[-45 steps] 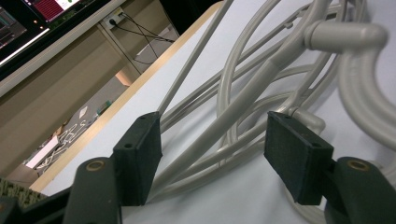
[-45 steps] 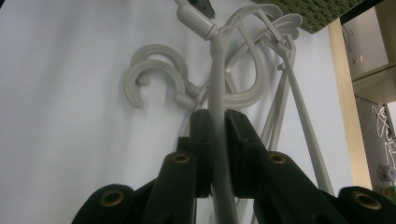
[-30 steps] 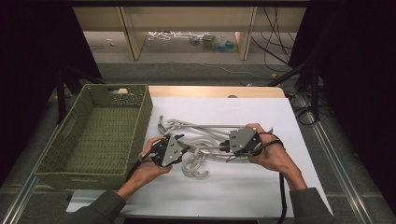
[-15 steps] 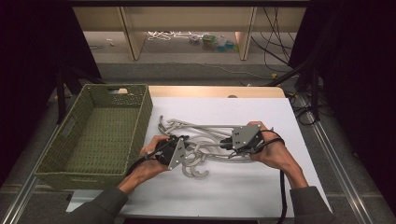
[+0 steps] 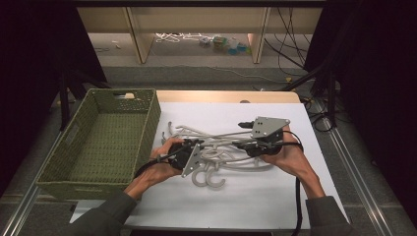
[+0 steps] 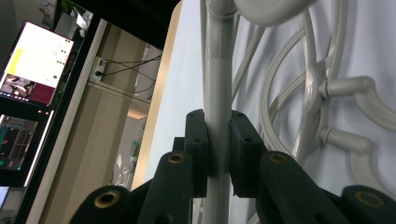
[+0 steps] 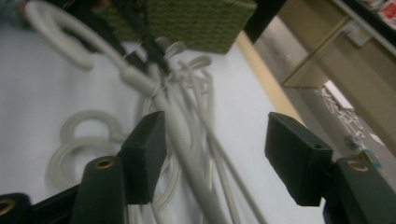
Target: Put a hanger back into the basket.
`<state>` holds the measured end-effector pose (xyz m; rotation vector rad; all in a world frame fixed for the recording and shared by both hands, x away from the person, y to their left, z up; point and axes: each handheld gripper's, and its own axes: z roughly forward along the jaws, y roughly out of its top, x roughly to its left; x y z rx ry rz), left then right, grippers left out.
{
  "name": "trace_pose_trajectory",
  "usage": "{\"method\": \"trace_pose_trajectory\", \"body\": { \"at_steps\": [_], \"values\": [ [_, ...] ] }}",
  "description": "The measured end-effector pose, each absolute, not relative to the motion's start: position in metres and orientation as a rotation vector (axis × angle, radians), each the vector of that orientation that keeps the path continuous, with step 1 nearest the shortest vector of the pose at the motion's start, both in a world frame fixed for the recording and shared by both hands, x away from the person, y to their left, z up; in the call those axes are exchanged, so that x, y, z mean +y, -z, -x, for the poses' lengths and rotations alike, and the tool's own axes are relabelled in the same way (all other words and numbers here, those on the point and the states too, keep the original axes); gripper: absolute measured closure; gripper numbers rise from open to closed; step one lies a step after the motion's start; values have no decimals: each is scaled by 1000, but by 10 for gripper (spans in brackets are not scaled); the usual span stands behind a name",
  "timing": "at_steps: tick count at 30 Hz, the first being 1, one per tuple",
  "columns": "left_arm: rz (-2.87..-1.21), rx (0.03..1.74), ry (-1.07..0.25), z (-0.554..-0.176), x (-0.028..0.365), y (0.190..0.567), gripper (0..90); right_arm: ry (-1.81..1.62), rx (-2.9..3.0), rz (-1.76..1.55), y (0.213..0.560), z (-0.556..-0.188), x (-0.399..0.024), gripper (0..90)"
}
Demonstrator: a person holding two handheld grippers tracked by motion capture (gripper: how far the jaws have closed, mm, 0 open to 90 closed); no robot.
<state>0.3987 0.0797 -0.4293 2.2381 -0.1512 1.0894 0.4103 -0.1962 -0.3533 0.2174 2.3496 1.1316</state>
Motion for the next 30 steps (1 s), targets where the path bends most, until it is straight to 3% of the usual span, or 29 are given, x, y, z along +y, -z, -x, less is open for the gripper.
{"method": "trace_pose_trajectory", "body": {
  "at_steps": [6, 13, 30],
  "values": [
    [-2194, -97, -1069, -408, 83, 408, 796, -1198, 2289, -306, 338, -403, -203, 351],
    [-2156, 102, -960, -419, 92, 385, 796, -1236, 2275, -371, 333, -390, -211, 331],
    [-2017, 499, -646, -408, 117, 352, 796, -1271, 2263, -498, 372, -372, -209, 260]
  ]
}}
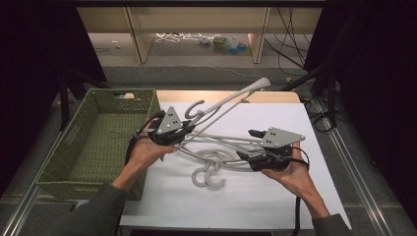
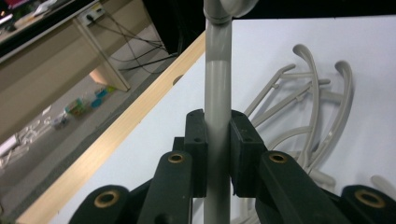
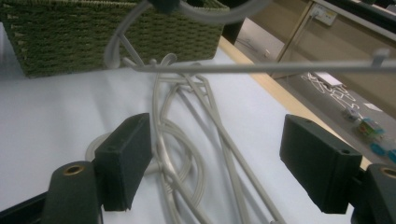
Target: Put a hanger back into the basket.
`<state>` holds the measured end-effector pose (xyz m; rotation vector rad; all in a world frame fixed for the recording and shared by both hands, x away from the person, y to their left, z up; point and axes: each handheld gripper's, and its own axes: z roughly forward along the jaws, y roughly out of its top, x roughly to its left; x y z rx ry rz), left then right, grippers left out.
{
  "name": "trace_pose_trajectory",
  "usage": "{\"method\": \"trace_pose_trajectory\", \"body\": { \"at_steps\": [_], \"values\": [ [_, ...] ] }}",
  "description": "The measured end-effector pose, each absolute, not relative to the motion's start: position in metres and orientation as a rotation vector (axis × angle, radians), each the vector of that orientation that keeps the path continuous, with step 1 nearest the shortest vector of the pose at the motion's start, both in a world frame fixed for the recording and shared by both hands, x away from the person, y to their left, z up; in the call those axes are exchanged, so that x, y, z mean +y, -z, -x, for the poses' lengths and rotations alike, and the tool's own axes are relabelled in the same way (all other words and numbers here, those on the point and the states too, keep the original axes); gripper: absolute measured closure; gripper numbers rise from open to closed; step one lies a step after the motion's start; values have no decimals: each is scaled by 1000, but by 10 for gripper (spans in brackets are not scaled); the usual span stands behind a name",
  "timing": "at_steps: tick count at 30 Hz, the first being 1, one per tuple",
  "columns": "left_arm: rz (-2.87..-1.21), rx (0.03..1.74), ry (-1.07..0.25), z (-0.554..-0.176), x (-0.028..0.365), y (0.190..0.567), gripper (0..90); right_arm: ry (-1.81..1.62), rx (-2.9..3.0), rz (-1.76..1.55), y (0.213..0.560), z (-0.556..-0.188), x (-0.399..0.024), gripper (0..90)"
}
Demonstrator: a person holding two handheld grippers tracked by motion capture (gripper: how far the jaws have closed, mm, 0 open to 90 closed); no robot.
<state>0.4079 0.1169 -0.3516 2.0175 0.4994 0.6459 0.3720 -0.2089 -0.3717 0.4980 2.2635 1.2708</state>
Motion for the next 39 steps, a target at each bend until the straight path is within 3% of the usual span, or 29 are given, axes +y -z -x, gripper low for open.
{"method": "trace_pose_trajectory", "body": {
  "at_steps": [4, 14, 39],
  "values": [
    [-1982, 569, -508, -397, 124, 342, 796, -1272, 2284, -498, 379, -369, -208, 260],
    [-1910, 660, -348, -377, 154, 318, 796, -1279, 2299, -503, 391, -363, -209, 244],
    [-1850, 822, -347, -375, 244, 257, 796, -1269, 2321, -515, 402, -361, -210, 218]
  ]
}}
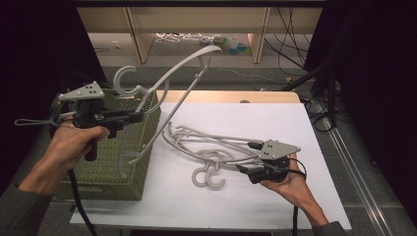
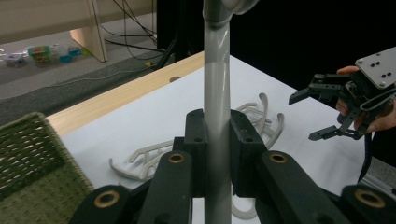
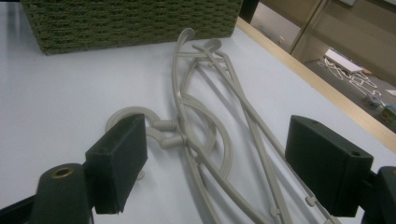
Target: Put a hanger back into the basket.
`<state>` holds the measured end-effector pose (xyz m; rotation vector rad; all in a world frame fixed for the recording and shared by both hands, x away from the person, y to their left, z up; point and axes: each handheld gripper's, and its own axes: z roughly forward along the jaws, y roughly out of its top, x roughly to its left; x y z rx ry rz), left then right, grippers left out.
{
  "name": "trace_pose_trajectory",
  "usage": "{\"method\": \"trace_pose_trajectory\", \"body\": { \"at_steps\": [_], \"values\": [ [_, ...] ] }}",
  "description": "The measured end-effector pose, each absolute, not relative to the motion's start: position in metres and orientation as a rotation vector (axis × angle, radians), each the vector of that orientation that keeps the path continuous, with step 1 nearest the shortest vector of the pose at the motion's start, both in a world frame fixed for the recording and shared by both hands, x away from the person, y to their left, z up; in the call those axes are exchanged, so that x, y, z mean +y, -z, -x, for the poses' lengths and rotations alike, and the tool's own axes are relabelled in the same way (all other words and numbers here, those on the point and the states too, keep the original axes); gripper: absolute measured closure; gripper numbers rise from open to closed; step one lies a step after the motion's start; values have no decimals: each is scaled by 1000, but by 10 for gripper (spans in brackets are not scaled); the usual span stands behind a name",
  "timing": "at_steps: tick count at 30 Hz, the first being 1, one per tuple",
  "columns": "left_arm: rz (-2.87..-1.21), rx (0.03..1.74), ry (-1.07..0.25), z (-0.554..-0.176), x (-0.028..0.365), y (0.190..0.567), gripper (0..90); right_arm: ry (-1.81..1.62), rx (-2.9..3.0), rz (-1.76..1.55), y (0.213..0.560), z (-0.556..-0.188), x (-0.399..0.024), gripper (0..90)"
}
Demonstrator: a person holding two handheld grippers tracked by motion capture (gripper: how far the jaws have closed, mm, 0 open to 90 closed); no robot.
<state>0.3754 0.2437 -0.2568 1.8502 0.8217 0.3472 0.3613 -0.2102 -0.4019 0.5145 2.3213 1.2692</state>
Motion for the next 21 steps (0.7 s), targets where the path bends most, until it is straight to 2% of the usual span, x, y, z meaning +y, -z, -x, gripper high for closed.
{"method": "trace_pose_trajectory", "body": {
  "at_steps": [7, 14, 21],
  "values": [
    [-1843, 896, -451, -383, 277, 255, 796, -1269, 2327, -511, 401, -361, -212, 218],
    [-1926, 972, -548, -392, 311, 271, 796, -1275, 2317, -513, 401, -361, -213, 221],
    [-1961, 1043, -563, -396, 337, 293, 796, -1269, 2322, -515, 402, -361, -212, 222]
  ]
}}
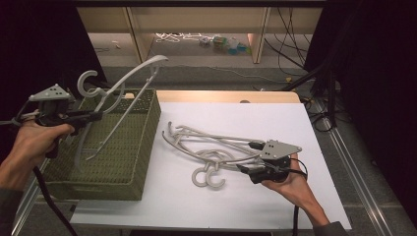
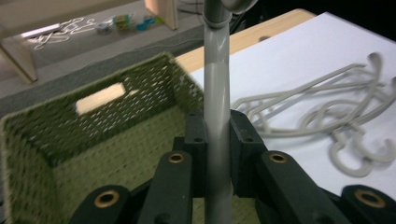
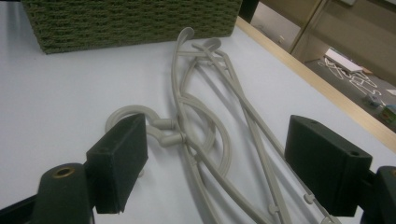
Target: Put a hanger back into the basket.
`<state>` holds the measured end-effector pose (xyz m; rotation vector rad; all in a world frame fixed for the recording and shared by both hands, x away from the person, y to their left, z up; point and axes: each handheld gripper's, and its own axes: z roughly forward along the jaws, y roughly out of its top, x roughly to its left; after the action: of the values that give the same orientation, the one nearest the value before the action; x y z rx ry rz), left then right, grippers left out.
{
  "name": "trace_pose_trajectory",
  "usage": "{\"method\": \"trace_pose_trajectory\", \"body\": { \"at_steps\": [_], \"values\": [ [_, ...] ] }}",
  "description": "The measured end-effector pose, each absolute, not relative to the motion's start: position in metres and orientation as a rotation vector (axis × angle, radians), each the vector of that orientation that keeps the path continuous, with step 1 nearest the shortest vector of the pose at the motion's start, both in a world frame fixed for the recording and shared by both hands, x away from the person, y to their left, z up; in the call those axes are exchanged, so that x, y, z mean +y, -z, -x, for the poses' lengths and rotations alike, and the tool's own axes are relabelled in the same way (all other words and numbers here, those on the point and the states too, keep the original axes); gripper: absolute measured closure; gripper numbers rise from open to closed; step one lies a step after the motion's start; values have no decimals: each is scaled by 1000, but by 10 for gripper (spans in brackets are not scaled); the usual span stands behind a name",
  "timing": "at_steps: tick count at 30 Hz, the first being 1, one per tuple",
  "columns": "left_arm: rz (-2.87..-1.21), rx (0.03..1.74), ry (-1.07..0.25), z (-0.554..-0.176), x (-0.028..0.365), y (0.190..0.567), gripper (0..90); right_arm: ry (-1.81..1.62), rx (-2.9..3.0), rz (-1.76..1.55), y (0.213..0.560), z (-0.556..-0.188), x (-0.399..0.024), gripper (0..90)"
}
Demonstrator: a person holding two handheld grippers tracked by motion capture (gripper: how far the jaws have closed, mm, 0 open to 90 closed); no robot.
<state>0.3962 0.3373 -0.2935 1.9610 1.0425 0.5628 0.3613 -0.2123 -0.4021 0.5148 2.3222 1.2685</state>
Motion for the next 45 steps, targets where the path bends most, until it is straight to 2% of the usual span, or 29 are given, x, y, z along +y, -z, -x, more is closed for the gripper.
{"method": "trace_pose_trajectory", "body": {
  "at_steps": [20, 26, 27, 38, 45],
  "values": [
    [-2045, 1105, -559, -387, 382, 334, 796, -1270, 2331, -507, 401, -361, -213, 223],
    [-2074, 1132, -529, -392, 391, 351, 795, -1286, 2316, -520, 401, -361, -213, 191],
    [-2119, 1121, -520, -393, 394, 351, 796, -1284, 2313, -519, 401, -361, -213, 189],
    [-2184, 1127, -467, -402, 391, 365, 795, -1296, 2303, -522, 401, -362, -214, 167],
    [-2165, 1162, -444, -408, 391, 376, 794, -1292, 2304, -518, 401, -362, -213, 169]
  ]
}}
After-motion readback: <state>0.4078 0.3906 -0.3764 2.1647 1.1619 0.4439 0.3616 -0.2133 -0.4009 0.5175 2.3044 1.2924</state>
